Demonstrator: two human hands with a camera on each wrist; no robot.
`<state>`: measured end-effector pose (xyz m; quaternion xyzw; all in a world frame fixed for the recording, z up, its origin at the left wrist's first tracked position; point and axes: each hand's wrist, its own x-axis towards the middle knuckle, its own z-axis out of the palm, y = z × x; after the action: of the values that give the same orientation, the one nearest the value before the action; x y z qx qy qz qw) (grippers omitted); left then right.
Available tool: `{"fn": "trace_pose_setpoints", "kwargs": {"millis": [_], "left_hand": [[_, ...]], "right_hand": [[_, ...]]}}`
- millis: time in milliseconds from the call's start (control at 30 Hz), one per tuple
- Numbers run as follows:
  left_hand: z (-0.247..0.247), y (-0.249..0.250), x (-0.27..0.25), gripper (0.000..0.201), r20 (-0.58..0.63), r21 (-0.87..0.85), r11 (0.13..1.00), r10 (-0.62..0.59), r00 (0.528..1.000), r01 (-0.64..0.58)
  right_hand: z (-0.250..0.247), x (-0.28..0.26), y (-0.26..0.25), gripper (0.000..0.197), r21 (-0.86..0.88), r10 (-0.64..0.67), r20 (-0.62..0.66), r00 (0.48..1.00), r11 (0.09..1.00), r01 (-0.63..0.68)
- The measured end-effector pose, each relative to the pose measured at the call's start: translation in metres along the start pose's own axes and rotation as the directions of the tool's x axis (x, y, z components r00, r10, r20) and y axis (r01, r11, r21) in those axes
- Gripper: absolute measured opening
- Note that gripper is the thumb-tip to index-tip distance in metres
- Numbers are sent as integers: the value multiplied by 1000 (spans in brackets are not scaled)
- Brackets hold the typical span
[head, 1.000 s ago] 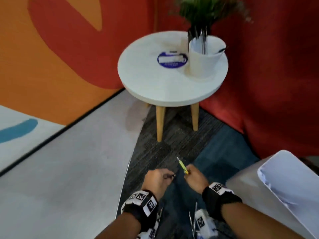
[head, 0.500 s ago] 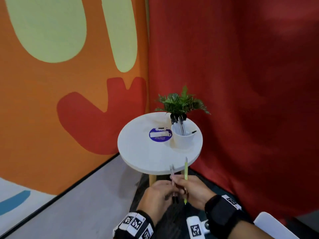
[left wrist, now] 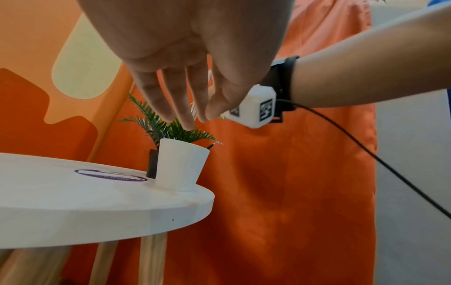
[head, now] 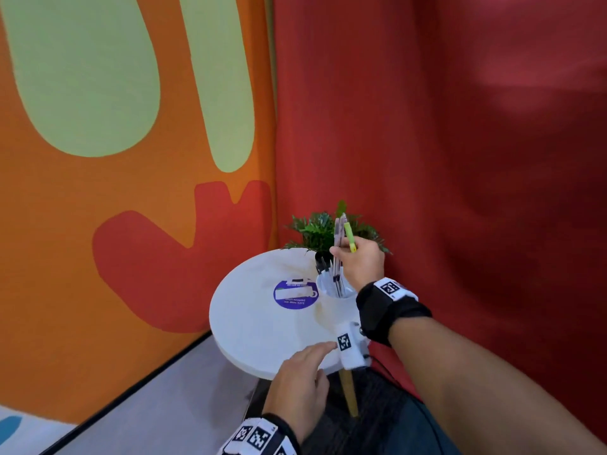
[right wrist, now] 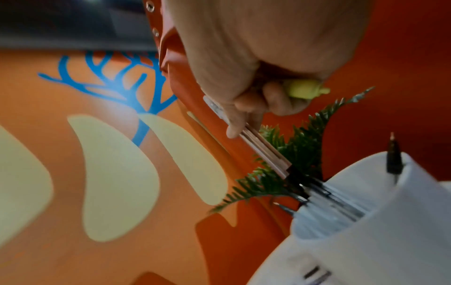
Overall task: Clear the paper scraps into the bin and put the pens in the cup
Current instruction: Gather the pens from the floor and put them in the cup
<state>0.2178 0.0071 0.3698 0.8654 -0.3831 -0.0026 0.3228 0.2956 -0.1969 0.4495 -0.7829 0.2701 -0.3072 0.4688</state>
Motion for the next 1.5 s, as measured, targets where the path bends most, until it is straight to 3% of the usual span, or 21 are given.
{"fn": "trace_pose_setpoints", "kwargs": {"millis": [133, 267, 367, 467, 567, 800, 900, 967, 1033, 1067, 1133, 1200, 1267, 1300, 1367, 1433, 1500], "left_hand": [[9, -5, -6, 43, 33, -27, 999, -29, 999, 30], [16, -12, -15, 40, 53, -23, 995, -94, 994, 96], [20, -18, -23, 38, 62, -44, 989, -135, 989, 138], [22, -19, -31, 37, 97, -58, 984, -163, 982, 169], [27, -22, -36, 35, 148, -78, 975, -194, 970, 207], [38, -36, -70, 29, 231, -53, 954, -276, 933, 296], [47, -52, -86, 25, 320, -21, 934, -332, 887, 357], [58, -70, -98, 23, 361, -7, 919, -364, 858, 393], [71, -89, -114, 22, 391, 20, 905, -398, 830, 425], [80, -99, -125, 22, 417, 45, 894, -422, 805, 446], [101, -119, -151, 24, 498, 110, 864, -475, 726, 490], [129, -137, -179, 24, 571, 173, 829, -524, 632, 532], [160, -152, -207, 19, 631, 240, 797, -562, 535, 554], [176, -157, -222, 18, 656, 278, 787, -575, 489, 551], [205, -168, -250, 18, 687, 336, 777, -589, 425, 533], [229, -175, -274, 16, 707, 374, 776, -593, 386, 508], [249, -181, -293, 12, 705, 412, 769, -609, 364, 488]], "right_hand": [[16, 13, 23, 14, -294, 113, 106, 988, 953, -78], [24, 13, 38, 25, -428, 186, 195, 963, 899, -87], [26, 13, 34, 32, -385, 165, 152, 974, 918, -95], [31, 14, 28, 29, -214, 58, 54, 997, 976, -45], [39, 12, 29, 25, -133, -8, 85, 996, 991, 19], [40, -9, 42, 23, -318, 41, 217, 975, 948, 31], [39, -20, 45, 30, -275, -7, 193, 981, 960, 61], [37, -37, 52, 46, -139, -212, 95, 972, 964, 224], [34, -77, 64, 30, -39, -422, -45, 905, 906, 421], [32, -105, 74, 20, -5, -468, -56, 882, 884, 468], [31, -166, 110, 14, 69, -441, 72, 894, 897, 437], [32, -226, 167, 8, 40, -324, 307, 895, 944, 328], [31, -283, 235, 6, -144, -105, 556, 825, 965, 220], [29, -308, 270, 5, -262, 29, 655, 755, 946, 191], [22, -348, 333, 3, -460, 297, 781, 550, 869, 184], [14, -375, 382, 11, -591, 505, 800, 324, 754, 287], [9, -393, 414, 17, -628, 600, 772, 209, 669, 398]]}}
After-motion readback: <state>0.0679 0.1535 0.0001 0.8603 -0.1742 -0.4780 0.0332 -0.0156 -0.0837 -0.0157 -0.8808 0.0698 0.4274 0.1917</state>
